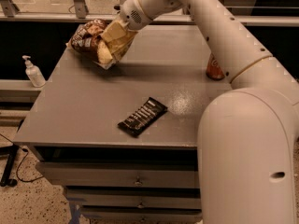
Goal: Pick brown chip bag
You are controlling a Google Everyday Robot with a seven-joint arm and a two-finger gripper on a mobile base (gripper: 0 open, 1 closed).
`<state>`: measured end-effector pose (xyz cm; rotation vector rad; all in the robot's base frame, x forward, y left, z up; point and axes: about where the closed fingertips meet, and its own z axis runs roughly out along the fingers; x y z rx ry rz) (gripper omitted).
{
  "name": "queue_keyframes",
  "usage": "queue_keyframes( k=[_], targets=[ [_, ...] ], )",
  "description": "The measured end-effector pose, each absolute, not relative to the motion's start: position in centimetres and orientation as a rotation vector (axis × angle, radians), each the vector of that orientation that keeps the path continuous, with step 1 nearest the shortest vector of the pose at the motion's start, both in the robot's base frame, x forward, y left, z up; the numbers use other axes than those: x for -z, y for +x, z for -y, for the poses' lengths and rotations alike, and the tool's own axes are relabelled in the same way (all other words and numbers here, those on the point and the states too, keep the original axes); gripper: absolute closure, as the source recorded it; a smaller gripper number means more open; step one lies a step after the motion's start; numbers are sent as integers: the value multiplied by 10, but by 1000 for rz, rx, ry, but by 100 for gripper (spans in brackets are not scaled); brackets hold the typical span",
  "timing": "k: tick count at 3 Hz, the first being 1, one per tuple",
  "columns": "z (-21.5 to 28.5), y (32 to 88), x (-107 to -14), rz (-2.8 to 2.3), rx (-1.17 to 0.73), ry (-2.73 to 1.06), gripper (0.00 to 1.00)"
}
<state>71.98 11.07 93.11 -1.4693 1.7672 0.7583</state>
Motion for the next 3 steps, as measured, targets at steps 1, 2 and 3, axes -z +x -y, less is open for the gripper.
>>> queue_keyframes(
  k=[1, 2, 3],
  targets=[
    [-111, 726, -968, -1669, -782, -1439, 100],
    [-106, 731, -1004, -1586, -778, -1405, 100],
    [-103, 733, -1014, -1566, -767, -1397, 100]
  ],
)
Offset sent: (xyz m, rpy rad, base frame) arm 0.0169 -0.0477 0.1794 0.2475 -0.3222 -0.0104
